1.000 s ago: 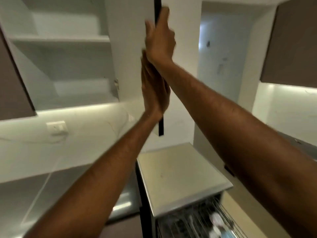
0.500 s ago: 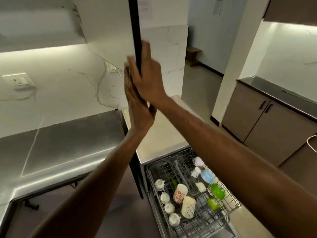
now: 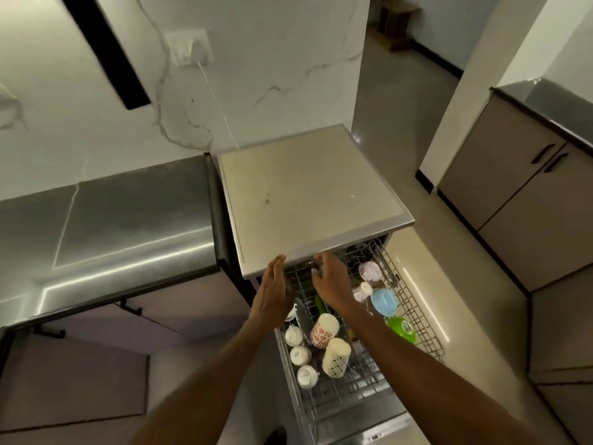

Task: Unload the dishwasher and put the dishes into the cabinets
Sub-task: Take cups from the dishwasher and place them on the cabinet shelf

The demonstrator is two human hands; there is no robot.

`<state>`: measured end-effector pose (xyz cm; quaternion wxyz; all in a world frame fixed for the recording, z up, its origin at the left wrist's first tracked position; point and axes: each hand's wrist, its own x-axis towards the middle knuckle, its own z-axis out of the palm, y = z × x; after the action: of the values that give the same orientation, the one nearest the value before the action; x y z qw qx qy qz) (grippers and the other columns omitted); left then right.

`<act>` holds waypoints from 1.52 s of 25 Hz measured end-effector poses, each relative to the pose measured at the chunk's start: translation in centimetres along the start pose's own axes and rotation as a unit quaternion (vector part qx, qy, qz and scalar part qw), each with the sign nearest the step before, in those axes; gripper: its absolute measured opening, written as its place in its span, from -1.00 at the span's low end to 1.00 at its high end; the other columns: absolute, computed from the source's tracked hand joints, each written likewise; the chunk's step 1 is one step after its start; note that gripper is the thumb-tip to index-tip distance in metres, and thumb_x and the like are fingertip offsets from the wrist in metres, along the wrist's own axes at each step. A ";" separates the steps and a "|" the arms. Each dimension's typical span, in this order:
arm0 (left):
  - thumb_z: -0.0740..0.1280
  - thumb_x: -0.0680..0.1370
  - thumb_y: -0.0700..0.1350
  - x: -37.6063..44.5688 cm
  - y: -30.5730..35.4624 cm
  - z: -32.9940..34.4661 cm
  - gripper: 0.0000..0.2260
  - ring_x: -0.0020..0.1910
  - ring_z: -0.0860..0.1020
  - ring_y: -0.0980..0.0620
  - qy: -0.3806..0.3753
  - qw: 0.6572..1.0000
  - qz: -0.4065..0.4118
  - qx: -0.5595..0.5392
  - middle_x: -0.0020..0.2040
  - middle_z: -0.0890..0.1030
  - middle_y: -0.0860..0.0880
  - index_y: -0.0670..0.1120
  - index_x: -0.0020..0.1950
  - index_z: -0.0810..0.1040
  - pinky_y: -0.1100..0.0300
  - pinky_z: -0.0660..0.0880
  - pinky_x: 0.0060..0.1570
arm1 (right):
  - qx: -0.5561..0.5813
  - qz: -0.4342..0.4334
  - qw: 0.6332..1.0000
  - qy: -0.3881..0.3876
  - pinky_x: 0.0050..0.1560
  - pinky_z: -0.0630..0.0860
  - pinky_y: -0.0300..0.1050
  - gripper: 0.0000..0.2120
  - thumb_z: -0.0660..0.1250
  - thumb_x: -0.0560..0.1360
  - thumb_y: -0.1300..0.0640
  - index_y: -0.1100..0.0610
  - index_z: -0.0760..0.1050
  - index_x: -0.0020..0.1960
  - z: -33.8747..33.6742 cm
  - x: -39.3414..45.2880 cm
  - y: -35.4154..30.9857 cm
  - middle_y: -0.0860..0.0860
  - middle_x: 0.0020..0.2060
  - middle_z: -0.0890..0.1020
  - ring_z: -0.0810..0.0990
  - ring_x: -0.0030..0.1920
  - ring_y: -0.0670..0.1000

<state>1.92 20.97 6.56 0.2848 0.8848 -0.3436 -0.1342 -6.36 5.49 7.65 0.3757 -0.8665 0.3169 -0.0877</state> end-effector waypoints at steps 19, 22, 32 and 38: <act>0.53 0.49 -0.11 5.7 -10.8 28.4 -0.11 0.60 0.20 -0.16 -0.403 0.906 0.029 0.123 0.67 0.02 0.01 -0.02 0.68 0.07 -0.09 0.38 0.48 | -0.013 0.260 0.937 -0.233 0.11 0.34 -0.18 -0.08 0.67 0.30 -0.10 0.04 0.31 0.53 16.4 -5.5 26.7 0.05 0.44 0.38 0.48 0.39 0.10; 0.54 0.45 -0.17 5.6 -12.3 29.6 -0.09 0.58 0.25 -0.13 -0.386 0.918 0.031 0.085 0.64 0.10 -0.01 0.06 0.67 0.10 -0.06 0.40 0.46 | 0.026 0.283 0.936 -0.207 0.15 0.38 -0.11 0.04 0.70 0.24 -0.07 0.02 0.25 0.58 18.4 -6.8 27.6 0.11 0.46 0.32 0.43 0.41 0.15; 0.65 0.31 -0.08 4.7 -12.0 26.1 -0.14 0.36 0.49 -0.06 -0.280 0.959 0.021 -0.036 0.39 0.50 -0.03 0.15 0.51 0.31 -0.02 0.51 0.28 | 0.095 0.284 0.952 -0.065 0.04 0.38 -0.12 -0.20 0.70 0.20 -0.01 -0.02 0.43 0.35 16.5 -8.5 25.6 -0.09 0.26 0.55 0.49 0.19 -0.04; 0.64 0.25 0.22 3.0 -7.8 16.4 -0.19 0.21 0.54 0.10 -0.156 0.982 0.082 -0.062 0.25 0.55 0.07 0.17 0.43 0.41 0.18 0.45 0.13 | 0.086 0.201 0.974 0.063 0.07 0.52 -0.12 -0.17 0.70 0.16 -0.16 -0.01 0.46 0.33 9.0 -7.8 19.2 -0.10 0.16 0.60 0.53 0.10 -0.09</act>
<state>1.15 16.89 -11.37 0.2922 0.8023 -0.4461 -0.2682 -18.25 5.75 -11.57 0.4375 -0.7425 0.4989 -0.0920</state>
